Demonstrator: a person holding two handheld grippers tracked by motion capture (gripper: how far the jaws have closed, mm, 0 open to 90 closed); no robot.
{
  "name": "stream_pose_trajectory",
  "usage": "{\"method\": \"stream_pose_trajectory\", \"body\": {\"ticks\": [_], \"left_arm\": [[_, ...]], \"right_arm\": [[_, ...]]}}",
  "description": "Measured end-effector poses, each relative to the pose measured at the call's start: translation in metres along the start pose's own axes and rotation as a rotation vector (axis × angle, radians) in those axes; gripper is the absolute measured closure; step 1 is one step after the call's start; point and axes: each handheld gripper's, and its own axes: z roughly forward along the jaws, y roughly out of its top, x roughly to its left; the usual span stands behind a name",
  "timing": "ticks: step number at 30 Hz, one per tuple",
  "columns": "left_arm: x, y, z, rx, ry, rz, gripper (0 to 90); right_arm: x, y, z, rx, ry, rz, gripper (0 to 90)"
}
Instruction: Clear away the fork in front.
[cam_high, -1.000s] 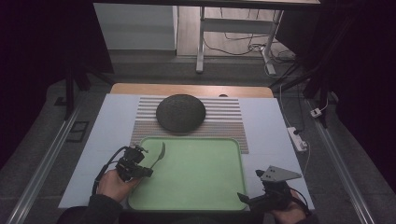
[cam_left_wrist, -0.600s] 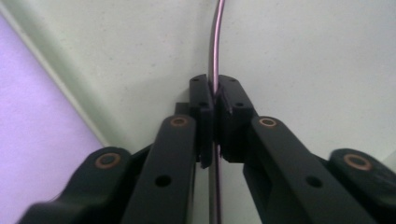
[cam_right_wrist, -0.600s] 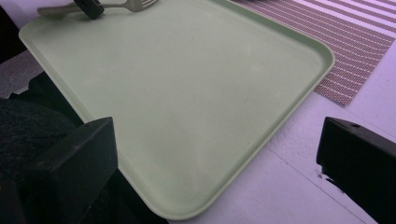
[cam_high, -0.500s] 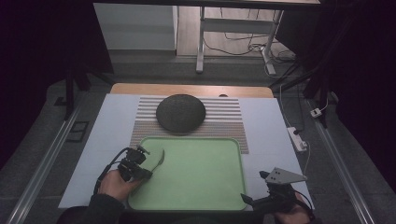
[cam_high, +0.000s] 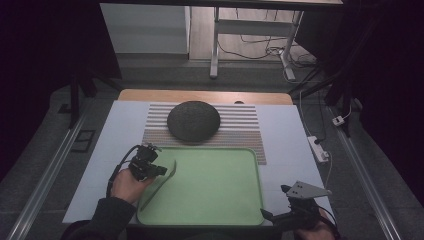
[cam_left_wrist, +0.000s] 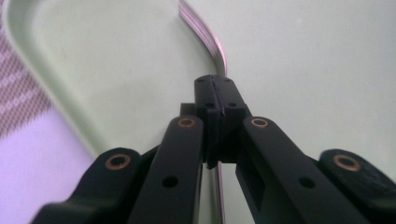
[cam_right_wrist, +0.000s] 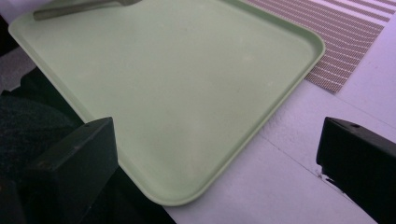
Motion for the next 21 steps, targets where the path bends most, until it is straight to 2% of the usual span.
{"method": "stream_pose_trajectory", "body": {"ticks": [2, 4, 8, 13, 15, 18, 21], "left_arm": [[0.001, 0.003, 0.006, 0.0, 0.002, 0.009, 88.7], [0.0, 0.005, 0.01, 0.001, 0.022, 0.02, 88.7], [-0.003, 0.009, 0.016, -0.002, 0.019, 0.03, 88.7], [-0.009, 0.012, 0.022, 0.007, -0.012, 0.059, 88.7], [-0.011, 0.013, 0.02, 0.003, -0.008, 0.067, 88.7], [-0.011, 0.014, 0.014, -0.032, -0.009, 0.073, 88.7], [-0.015, 0.015, 0.014, -0.041, -0.042, 0.098, 88.6]], "right_arm": [[0.0, 0.0, 0.001, 0.012, -0.001, -0.002, 0.0], [0.0, 0.0, 0.001, 0.013, 0.004, 0.0, 0.0], [-0.001, 0.0, 0.002, 0.018, 0.008, 0.007, 0.0], [-0.001, 0.001, 0.003, 0.021, 0.012, 0.006, 0.0], [-0.001, 0.0, 0.003, 0.022, 0.014, 0.006, 0.0], [-0.002, 0.001, 0.003, 0.026, 0.019, 0.011, 0.0], [-0.002, 0.001, 0.003, 0.028, 0.022, 0.014, 0.0]]}}
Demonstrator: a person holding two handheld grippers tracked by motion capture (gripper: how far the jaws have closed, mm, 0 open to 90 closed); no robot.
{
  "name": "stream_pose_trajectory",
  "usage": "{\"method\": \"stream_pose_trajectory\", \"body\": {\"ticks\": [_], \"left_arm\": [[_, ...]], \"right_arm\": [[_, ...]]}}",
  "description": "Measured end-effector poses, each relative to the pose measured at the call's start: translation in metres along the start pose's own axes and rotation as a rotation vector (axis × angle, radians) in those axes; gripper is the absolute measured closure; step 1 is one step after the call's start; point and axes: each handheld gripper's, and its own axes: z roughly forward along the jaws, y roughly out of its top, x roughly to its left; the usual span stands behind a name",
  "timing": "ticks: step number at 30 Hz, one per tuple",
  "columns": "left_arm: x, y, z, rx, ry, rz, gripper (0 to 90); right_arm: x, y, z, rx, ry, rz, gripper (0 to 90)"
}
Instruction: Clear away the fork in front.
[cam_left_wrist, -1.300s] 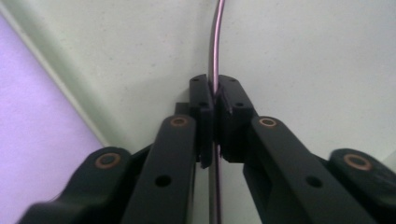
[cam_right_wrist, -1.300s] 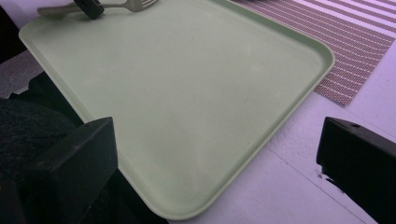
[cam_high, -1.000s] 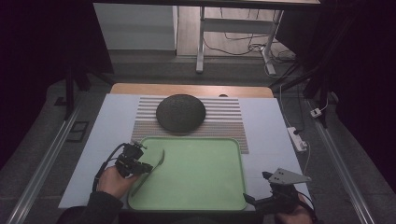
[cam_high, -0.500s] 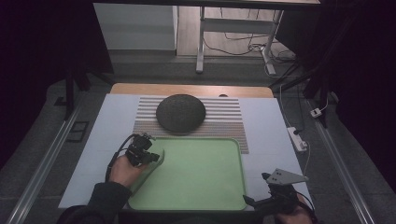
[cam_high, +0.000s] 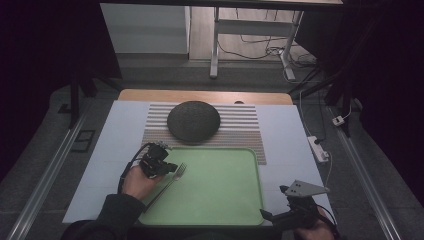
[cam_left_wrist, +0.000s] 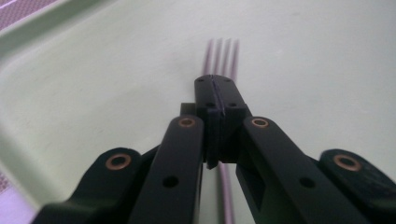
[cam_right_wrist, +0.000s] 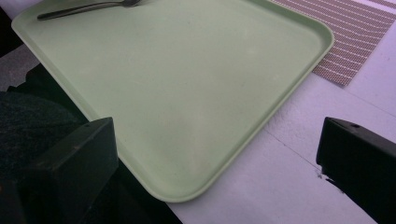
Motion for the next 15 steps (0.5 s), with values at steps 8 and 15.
{"method": "stream_pose_trajectory", "body": {"ticks": [8, 15], "left_arm": [[-0.021, 0.001, 0.022, 0.07, -0.052, 0.086, 88.6], [-0.022, -0.001, 0.029, 0.083, -0.031, 0.091, 88.6]], "right_arm": [[0.0, 0.0, 0.001, 0.009, 0.009, -0.002, 0.0], [0.0, 0.0, 0.001, 0.012, 0.014, -0.003, 0.0]]}}
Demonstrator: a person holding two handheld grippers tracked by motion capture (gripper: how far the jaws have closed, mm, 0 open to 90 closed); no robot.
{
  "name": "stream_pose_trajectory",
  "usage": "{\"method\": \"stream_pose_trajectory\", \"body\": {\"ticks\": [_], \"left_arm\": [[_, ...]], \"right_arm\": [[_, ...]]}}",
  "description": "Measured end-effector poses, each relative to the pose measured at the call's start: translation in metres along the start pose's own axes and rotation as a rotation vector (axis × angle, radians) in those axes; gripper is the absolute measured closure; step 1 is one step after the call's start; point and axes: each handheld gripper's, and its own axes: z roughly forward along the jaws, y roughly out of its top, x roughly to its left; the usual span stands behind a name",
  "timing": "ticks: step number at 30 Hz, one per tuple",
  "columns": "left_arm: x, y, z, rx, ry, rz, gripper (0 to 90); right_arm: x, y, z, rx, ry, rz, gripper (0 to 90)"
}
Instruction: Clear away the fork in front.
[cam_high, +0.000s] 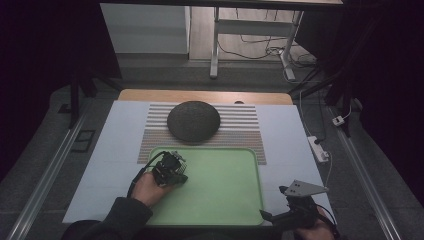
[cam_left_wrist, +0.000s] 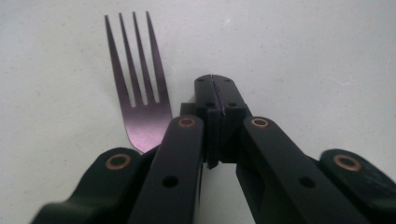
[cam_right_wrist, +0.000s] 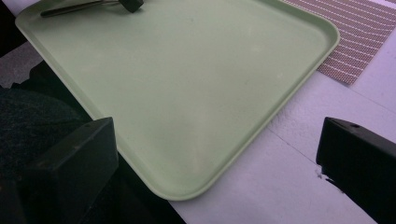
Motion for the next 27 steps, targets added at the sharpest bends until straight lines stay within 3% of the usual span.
{"method": "stream_pose_trajectory", "body": {"ticks": [4, 19, 27], "left_arm": [[0.006, -0.003, -0.003, -0.008, 0.039, -0.026, 88.7], [0.036, -0.016, -0.016, -0.026, 0.065, -0.134, 88.6], [0.054, -0.026, -0.025, -0.036, 0.1, -0.22, 88.6]], "right_arm": [[0.0, 0.0, 0.0, 0.001, 0.003, 0.001, 0.0], [-0.001, 0.0, 0.0, 0.003, 0.017, 0.009, 0.0], [-0.002, 0.0, 0.0, 0.005, 0.023, 0.011, 0.0]]}}
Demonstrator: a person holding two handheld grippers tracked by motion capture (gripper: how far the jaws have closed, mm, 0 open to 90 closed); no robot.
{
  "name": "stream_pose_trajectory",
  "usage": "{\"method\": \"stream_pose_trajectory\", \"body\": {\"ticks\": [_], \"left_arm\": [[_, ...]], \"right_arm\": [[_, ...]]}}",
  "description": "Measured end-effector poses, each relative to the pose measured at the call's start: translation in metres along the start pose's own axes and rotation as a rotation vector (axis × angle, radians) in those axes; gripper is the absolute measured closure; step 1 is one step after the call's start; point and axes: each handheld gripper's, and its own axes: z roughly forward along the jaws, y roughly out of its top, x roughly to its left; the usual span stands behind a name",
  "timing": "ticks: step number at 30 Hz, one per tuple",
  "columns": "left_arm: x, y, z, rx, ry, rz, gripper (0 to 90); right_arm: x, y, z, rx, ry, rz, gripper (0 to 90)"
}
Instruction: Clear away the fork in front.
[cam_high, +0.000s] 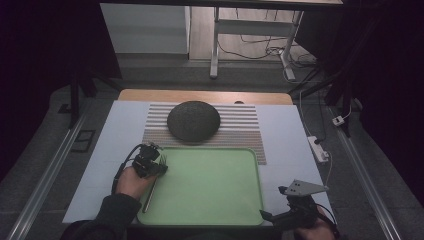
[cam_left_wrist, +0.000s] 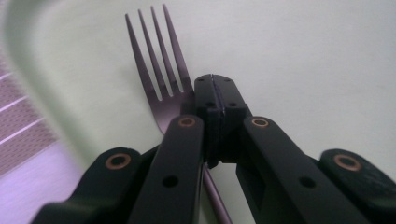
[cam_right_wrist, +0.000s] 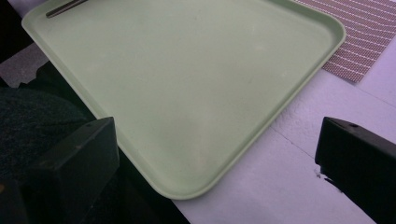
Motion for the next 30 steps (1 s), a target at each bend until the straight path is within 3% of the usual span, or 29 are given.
{"method": "stream_pose_trajectory", "body": {"ticks": [5, 10, 16, 22, 30], "left_arm": [[0.004, 0.0, -0.001, 0.0, -0.006, -0.03, 87.4], [-0.002, 0.0, -0.005, 0.003, -0.028, 0.003, 76.0], [-0.014, -0.005, -0.027, -0.097, -0.029, 0.108, 58.6], [-0.017, -0.015, -0.047, -0.18, -0.094, 0.116, 39.9], [-0.022, -0.032, -0.067, -0.228, -0.122, 0.154, 24.1]], "right_arm": [[0.0, 0.0, 0.0, 0.001, 0.003, 0.002, 0.0], [0.0, 0.0, 0.0, -0.001, 0.006, 0.003, 0.0], [-0.001, 0.0, -0.001, -0.007, 0.006, 0.011, 0.0], [0.0, 0.0, 0.0, -0.004, 0.002, 0.004, 0.0], [-0.001, 0.0, 0.0, -0.002, 0.006, 0.014, 0.0]]}}
